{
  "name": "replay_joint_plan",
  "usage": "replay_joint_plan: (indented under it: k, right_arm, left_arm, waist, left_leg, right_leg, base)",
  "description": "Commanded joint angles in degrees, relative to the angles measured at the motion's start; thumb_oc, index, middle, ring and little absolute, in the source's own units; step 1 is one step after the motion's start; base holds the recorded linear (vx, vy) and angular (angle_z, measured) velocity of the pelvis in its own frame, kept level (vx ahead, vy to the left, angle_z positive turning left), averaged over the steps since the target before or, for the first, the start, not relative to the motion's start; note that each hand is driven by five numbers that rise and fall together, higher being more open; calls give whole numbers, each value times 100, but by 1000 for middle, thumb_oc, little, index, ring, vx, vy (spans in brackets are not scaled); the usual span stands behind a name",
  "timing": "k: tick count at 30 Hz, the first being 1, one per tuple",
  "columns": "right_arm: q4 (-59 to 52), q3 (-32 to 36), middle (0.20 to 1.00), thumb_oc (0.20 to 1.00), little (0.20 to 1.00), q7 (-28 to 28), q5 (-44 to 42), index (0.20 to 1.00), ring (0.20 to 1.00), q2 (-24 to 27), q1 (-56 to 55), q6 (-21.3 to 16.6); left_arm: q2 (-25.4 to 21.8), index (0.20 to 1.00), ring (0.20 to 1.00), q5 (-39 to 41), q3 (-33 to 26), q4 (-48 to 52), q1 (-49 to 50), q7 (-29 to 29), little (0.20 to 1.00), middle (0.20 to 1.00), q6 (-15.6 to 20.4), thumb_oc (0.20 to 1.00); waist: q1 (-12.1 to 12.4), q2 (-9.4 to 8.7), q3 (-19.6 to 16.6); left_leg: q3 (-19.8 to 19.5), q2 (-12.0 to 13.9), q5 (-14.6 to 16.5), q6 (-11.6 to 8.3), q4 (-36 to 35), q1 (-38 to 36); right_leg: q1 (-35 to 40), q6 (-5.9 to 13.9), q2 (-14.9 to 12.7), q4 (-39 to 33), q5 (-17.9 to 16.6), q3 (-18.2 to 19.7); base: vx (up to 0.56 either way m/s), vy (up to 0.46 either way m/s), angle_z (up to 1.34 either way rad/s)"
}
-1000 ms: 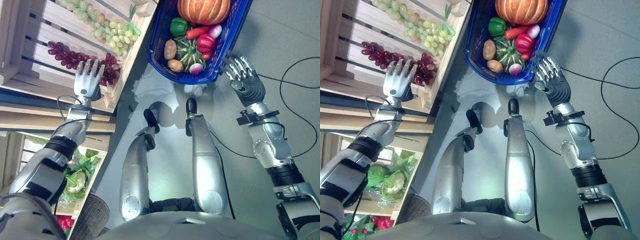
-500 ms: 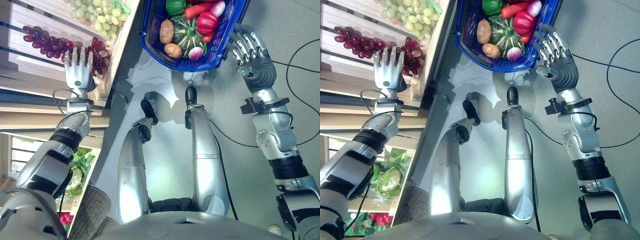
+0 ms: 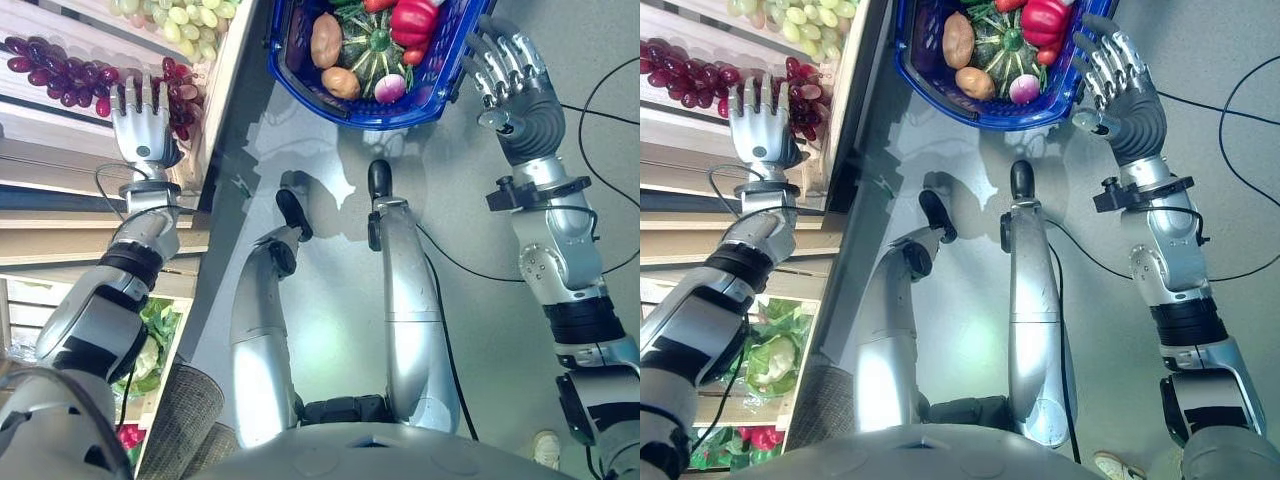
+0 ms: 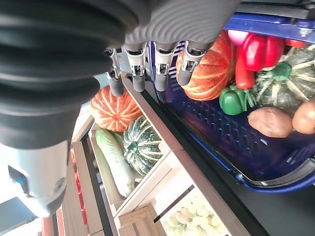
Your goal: Pick up fruits and vegetables into the basket
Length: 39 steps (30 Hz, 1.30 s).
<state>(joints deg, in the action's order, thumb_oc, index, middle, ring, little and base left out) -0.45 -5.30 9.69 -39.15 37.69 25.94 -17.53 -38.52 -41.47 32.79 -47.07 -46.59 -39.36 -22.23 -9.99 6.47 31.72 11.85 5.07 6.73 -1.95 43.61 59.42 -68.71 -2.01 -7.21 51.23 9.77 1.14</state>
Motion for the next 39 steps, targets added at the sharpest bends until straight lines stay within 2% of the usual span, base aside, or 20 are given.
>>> replay_joint_plan:
  k: [1, 10, 13, 20, 25, 27, 28, 29, 35, 39]
  right_arm:
    - [-701, 43, 1000, 1000, 1000, -20, 137, 1000, 1000, 41, -145, -377]
    - [-608, -79, 1000, 1000, 1000, 15, 113, 1000, 1000, 206, 92, -340]
    - [-557, -114, 1000, 1000, 1000, 30, 117, 1000, 1000, 261, 185, -315]
    - [-423, -174, 1000, 1000, 1000, 89, -54, 1000, 1000, 386, 430, -233]
    - [-333, -234, 1000, 1000, 1000, 161, -97, 1000, 1000, 456, 544, -233]
    - [-314, -232, 1000, 1000, 1000, 186, -144, 1000, 1000, 492, 585, -223]
    - [-301, -239, 1000, 1000, 1000, 202, -161, 1000, 1000, 510, 614, -224]
    - [-269, -280, 1000, 1000, 1000, 190, -154, 1000, 1000, 511, 698, -225]
    - [-247, -268, 1000, 1000, 1000, 301, -238, 1000, 1000, 577, 726, -320]
    - [-230, -321, 1000, 1000, 1000, 437, -150, 1000, 1000, 595, 674, -308]
  left_arm:
    - [-166, 1000, 1000, 196, -334, -502, 158, -179, 1000, 1000, -238, 1000]
    - [-260, 1000, 1000, 437, -271, -695, -153, -102, 1000, 1000, -430, 1000]
    - [-279, 1000, 1000, 773, -269, -779, -249, -46, 1000, 1000, -468, 1000]
    - [-246, 1000, 1000, 1768, -272, -1233, -392, 478, 1000, 1000, -634, 1000]
    - [-219, 1000, 1000, 1797, -202, -1501, -472, 496, 1000, 1000, -606, 1000]
    - [-216, 1000, 1000, 1579, -198, -1556, -456, 550, 1000, 1000, -616, 1000]
    - [-213, 275, 275, 1493, -176, -1584, -459, 531, 275, 275, -616, 275]
    - [-230, 200, 200, 1426, -61, -1665, -587, 576, 200, 200, -574, 200]
    - [-181, 200, 200, 1404, 97, -1637, -339, 310, 200, 200, -494, 200]
    - [-159, 200, 200, 1857, -21, -1601, -233, 12, 200, 200, -38, 200]
  waist:
    - [-229, -93, -192]
    - [-226, -114, -192]
    - [-233, -105, -192]
    - [-251, -127, -192]
    - [-268, -151, -192]
    - [-266, -156, -192]
    - [-270, -160, -192]
    - [-279, -158, -192]
    - [-239, -117, -192]
    - [-212, -142, -192]
  left_leg:
    - [66, -165, 500, -30, 356, 261]
    - [16, -168, 521, -45, 552, 622]
    - [21, -174, 535, -53, 613, 721]
    - [9, -168, 548, -65, 710, 914]
    - [9, -163, 520, -74, 708, 988]
    - [4, -163, 503, -96, 674, 986]
    - [2, -153, 497, -104, 660, 988]
    - [-1, -145, 501, -85, 628, 979]
    - [-7, -193, 454, -143, 337, 859]
    - [-17, -192, 428, -167, 242, 775]
  right_leg:
    - [-50, 407, 223, 40, 62, -65]
    - [-406, 401, 271, 240, 67, -41]
    - [-516, 403, 272, 299, 70, -30]
    - [-706, 417, 302, 373, 64, -10]
    - [-783, 412, 328, 386, 55, -11]
    - [-782, 417, 334, 352, 39, -13]
    - [-789, 420, 336, 352, 41, -6]
    - [-795, 427, 344, 369, 68, -5]
    - [-681, 455, 330, 54, 14, -30]
    - [-569, 451, 330, -47, 19, -62]
  base:
    - [0, 0, 0]
    - [6, 8, 0]
    - [5, 26, -2]
    - [-4, 27, -5]
    - [-4, 13, -3]
    - [-19, 18, -4]
    - [-27, 19, -4]
    - [-37, 17, -4]
    - [-51, 6, -8]
    - [-20, -12, 1]
